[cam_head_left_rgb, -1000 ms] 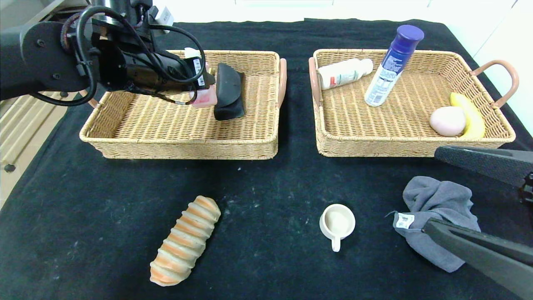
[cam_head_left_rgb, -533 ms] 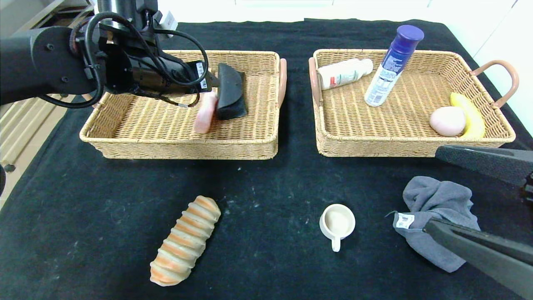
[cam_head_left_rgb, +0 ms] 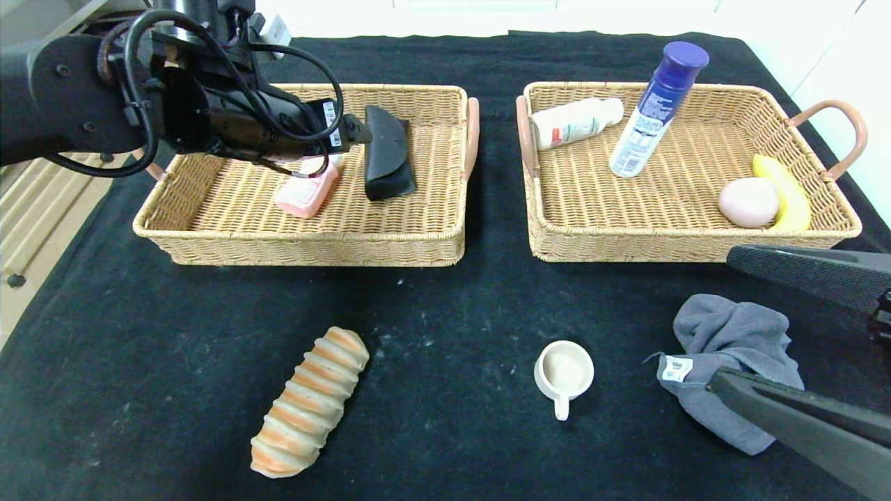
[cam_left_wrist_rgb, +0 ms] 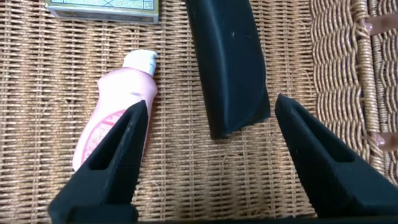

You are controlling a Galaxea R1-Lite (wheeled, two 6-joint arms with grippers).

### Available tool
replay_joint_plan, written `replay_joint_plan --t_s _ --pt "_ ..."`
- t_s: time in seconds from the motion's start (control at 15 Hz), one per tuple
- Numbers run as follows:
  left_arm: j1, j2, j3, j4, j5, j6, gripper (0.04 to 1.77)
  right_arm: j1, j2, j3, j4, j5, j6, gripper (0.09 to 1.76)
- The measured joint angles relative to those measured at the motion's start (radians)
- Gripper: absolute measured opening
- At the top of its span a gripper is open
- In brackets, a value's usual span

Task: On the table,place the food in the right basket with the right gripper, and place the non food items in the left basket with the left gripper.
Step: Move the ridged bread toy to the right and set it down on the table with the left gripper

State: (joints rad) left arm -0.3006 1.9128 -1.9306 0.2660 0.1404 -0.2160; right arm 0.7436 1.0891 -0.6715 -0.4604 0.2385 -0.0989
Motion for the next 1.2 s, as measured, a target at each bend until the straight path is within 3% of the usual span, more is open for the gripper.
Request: replay_joint_plan --t_s 0.27,0.6,1.0,1.2 --pt "-0.026 -0.066 0.061 0.036 -0.006 0.0 1.59 0.0 -0.002 0.0 -0.001 0.0 0.0 1.71" --pt "-0.086 -0.225 0.292 0.047 -0.011 0.04 1.65 0.001 -0.003 0.002 0.0 0.001 -0.001 1.71" --pt "-0.304 -0.376 0.514 0.045 -0.006 0.045 1.68 0.001 -0.023 -0.004 -0.001 0.001 -0.001 1.71" --pt "-0.355 -0.407 0.572 0.133 0.024 0.045 1.69 0.001 -0.026 -0.002 0.0 0.0 -0.001 1.71"
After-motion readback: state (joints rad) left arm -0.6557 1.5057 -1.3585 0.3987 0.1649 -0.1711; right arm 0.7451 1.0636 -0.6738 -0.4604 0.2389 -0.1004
